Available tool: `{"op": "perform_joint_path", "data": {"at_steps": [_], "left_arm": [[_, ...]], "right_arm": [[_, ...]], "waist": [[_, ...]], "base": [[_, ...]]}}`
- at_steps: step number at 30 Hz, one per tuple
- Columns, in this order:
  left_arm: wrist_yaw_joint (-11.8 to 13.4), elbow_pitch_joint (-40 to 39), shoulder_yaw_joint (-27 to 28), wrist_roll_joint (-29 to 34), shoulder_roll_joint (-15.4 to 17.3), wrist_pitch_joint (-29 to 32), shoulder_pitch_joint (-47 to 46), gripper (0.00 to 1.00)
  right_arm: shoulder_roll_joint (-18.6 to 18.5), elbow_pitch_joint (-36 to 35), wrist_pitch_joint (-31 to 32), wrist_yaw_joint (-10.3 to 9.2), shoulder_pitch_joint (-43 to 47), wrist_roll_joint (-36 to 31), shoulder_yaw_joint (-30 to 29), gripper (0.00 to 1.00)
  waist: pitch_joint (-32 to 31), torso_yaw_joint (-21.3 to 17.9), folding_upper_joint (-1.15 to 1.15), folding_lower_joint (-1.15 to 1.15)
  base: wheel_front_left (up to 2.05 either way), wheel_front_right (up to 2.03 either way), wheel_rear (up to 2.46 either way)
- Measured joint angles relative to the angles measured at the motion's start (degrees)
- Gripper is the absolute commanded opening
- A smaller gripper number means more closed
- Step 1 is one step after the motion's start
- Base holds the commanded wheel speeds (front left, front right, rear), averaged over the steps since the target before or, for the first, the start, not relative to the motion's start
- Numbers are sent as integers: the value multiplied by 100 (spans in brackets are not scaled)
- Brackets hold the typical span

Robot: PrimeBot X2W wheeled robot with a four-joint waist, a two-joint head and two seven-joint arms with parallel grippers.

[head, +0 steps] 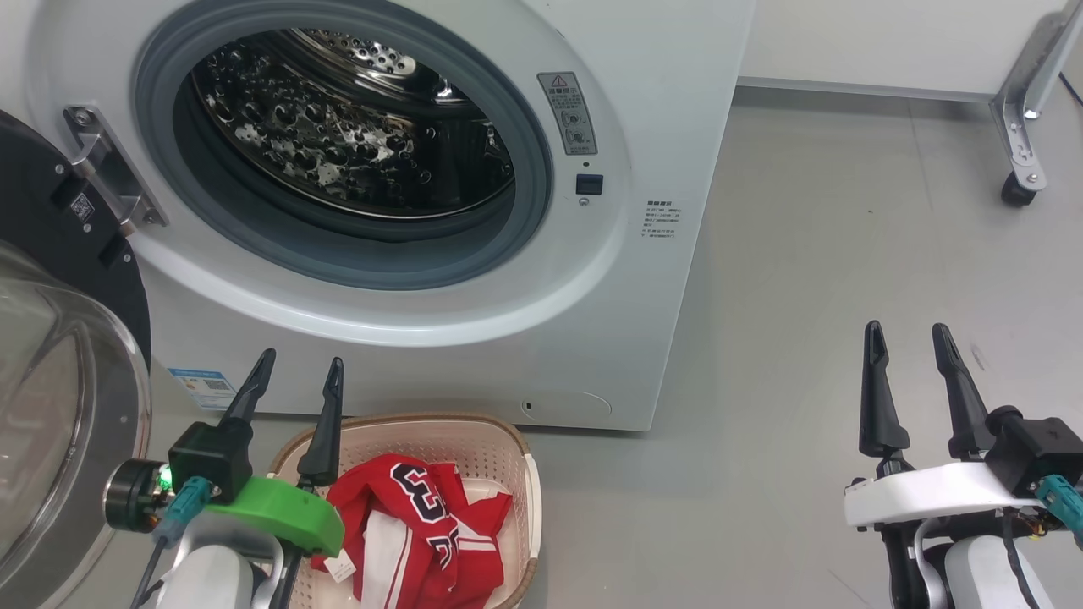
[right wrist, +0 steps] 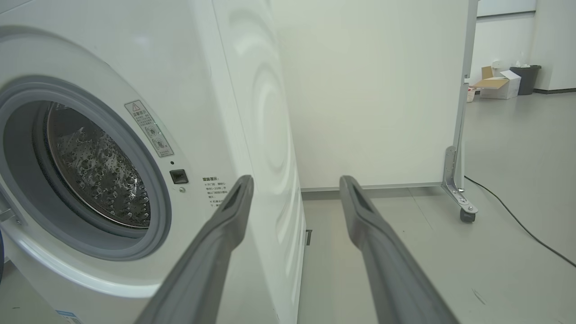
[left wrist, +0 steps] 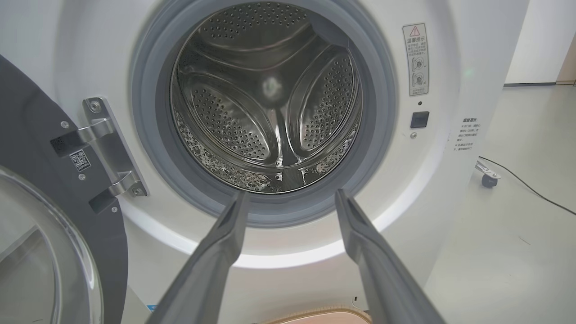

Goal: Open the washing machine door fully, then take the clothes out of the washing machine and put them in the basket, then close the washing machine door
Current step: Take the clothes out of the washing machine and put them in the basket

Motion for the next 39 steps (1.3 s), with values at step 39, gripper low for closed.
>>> {"op": "perform_joint_path", "data": {"at_steps": [39], "left_arm": [[127, -922, -124, 82, -4, 0, 632, 100]], "right_arm": [[10, -143, 0, 44, 207, 44, 64, 100]], "waist": [[-86, -52, 0, 0]], "base": [[0, 0, 0]]}}
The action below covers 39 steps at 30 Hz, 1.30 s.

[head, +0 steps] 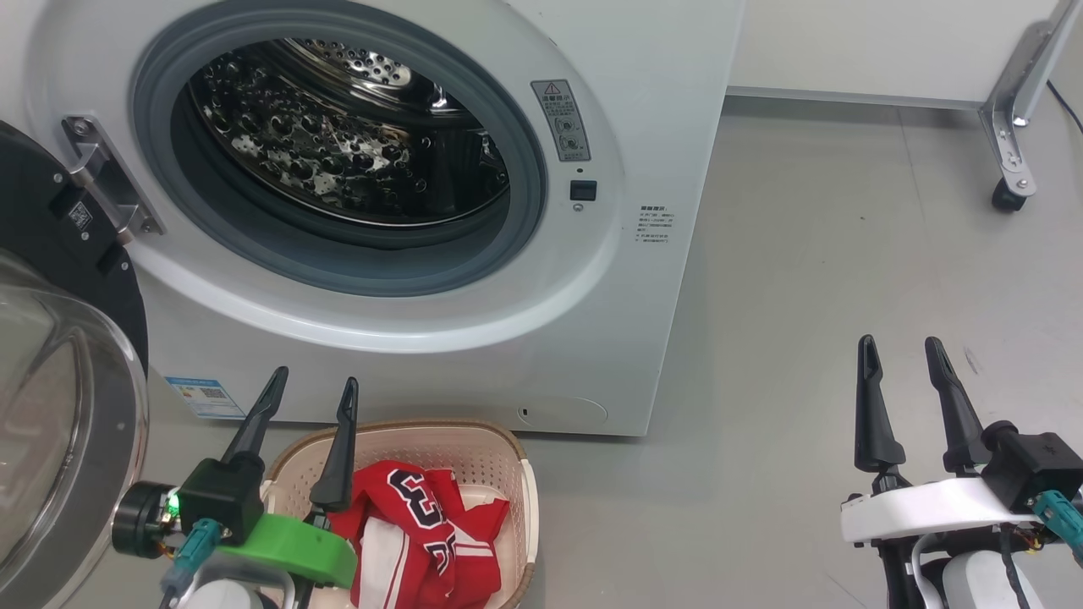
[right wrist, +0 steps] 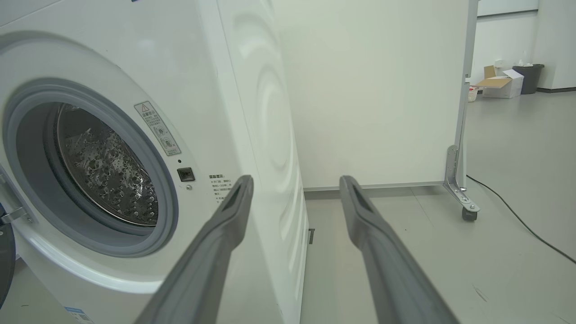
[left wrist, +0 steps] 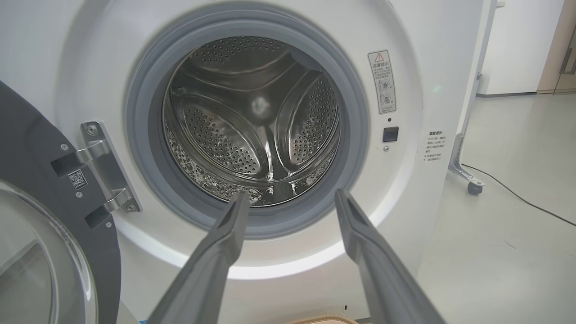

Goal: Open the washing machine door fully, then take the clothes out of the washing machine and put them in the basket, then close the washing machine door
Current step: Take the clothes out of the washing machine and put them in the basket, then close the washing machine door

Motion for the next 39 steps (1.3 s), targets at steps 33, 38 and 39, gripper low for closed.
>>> {"op": "perform_joint_path", "data": {"at_steps": [33, 38, 39], "left_arm": [[74, -46, -14, -49, 0, 0, 152, 100], [75, -36, -22, -48, 0, 0, 158, 100], [75, -36, -23, -48, 0, 0, 159, 100]], "right_arm": [[0, 54, 0, 8, 4, 0, 79, 100], [0, 56, 0, 8, 5, 2, 91, 100], [0, 56, 0, 8, 5, 4, 92, 100]], "waist": [[-93, -20, 0, 0], [-112, -34, 0, 0], [-113, -37, 0, 0]], "base": [[-35, 35, 0], [-107, 107, 0], [-119, 119, 0]]}}
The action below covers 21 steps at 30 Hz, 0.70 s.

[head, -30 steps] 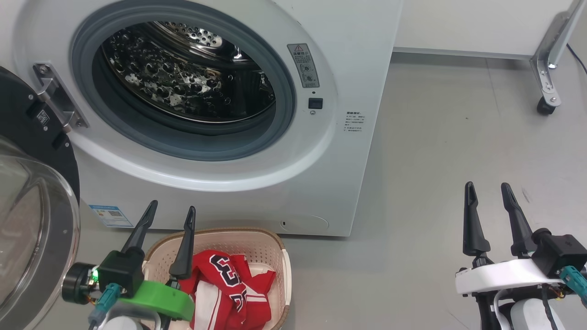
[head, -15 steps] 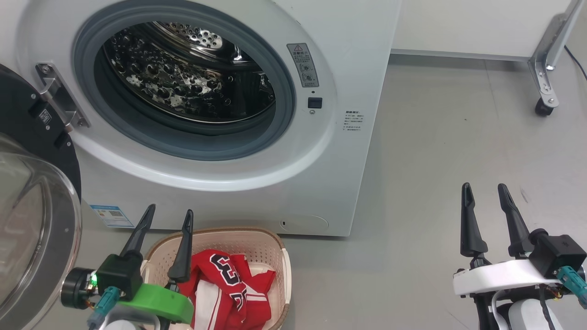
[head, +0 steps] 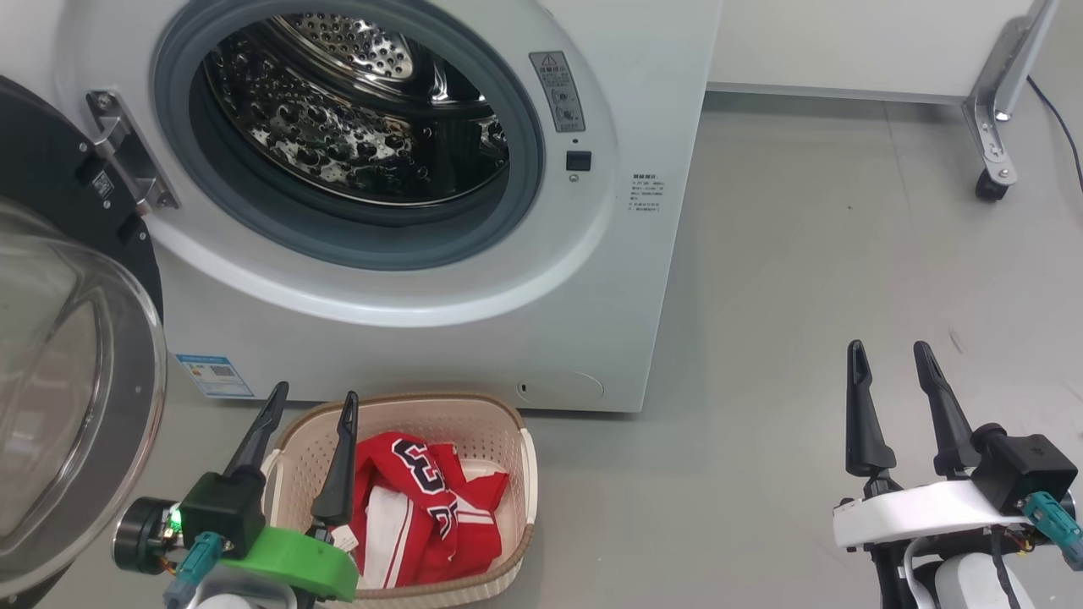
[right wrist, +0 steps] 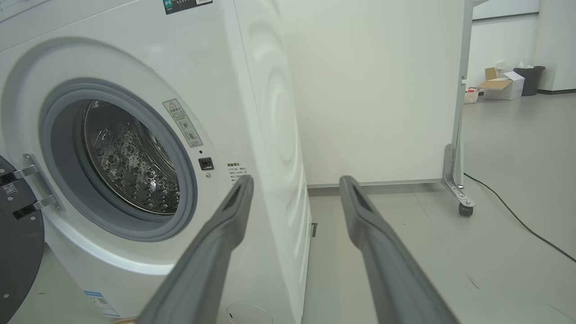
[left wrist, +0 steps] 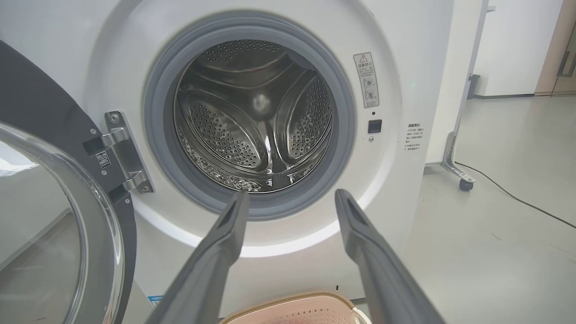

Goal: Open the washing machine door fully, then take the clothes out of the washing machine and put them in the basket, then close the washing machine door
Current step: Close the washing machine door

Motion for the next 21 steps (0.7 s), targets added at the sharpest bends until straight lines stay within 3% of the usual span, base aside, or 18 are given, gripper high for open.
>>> {"op": "perform_joint_path", "data": {"at_steps": [21], "left_arm": [[103, -82, -12, 100, -1, 0, 2, 100]], "right_arm": [[1, -27, 0, -1, 17, 3, 13, 100]], "waist": [[119, 25, 0, 0]], "base": [[-134, 134, 0]]}}
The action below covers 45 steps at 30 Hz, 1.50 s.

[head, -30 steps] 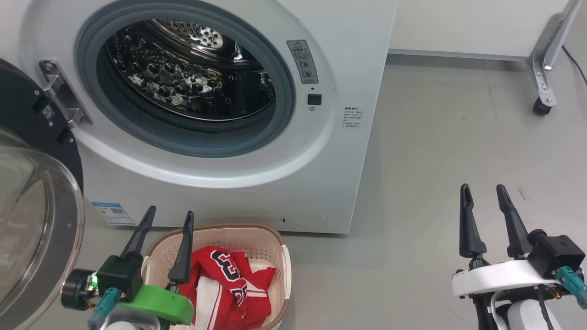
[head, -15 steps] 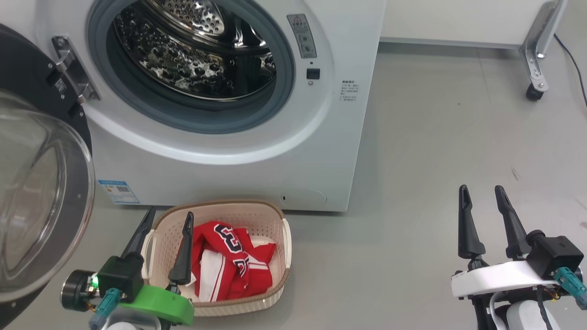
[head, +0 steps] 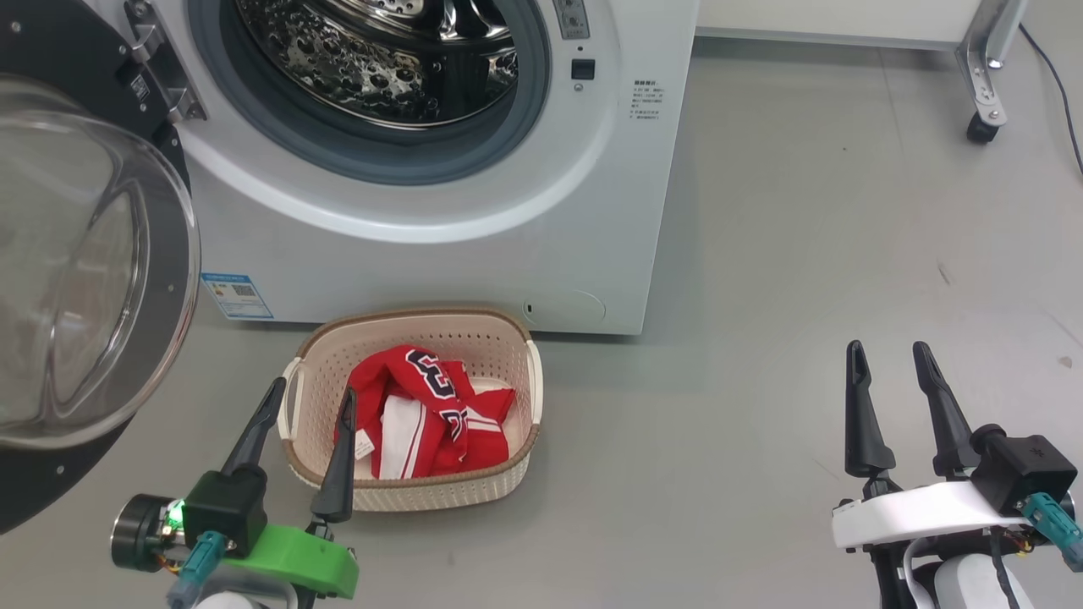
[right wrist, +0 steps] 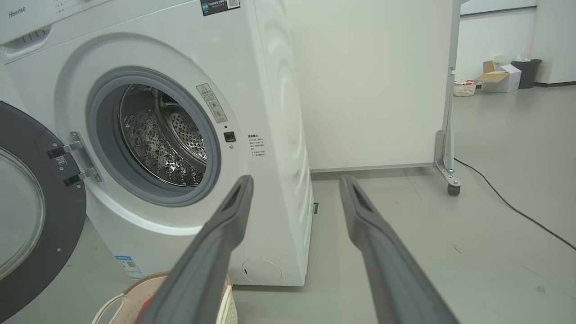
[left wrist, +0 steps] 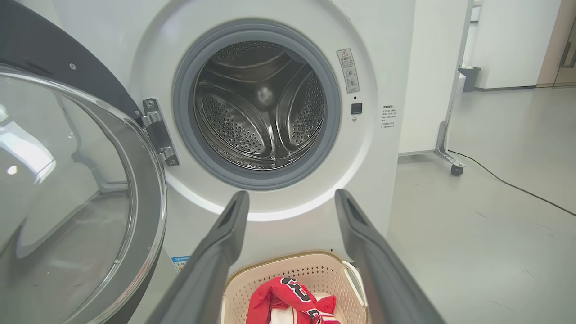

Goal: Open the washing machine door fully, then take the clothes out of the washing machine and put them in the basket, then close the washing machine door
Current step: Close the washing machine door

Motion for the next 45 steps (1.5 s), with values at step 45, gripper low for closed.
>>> {"op": "perform_joint_path", "data": {"at_steps": [45], "left_arm": [[5, -34, -27, 115, 0, 0, -1, 100]], "right_arm": [[0, 1, 0, -8, -4, 53, 56, 100]], "waist": [[75, -34, 0, 0]], "base": [[-31, 31, 0]]}}
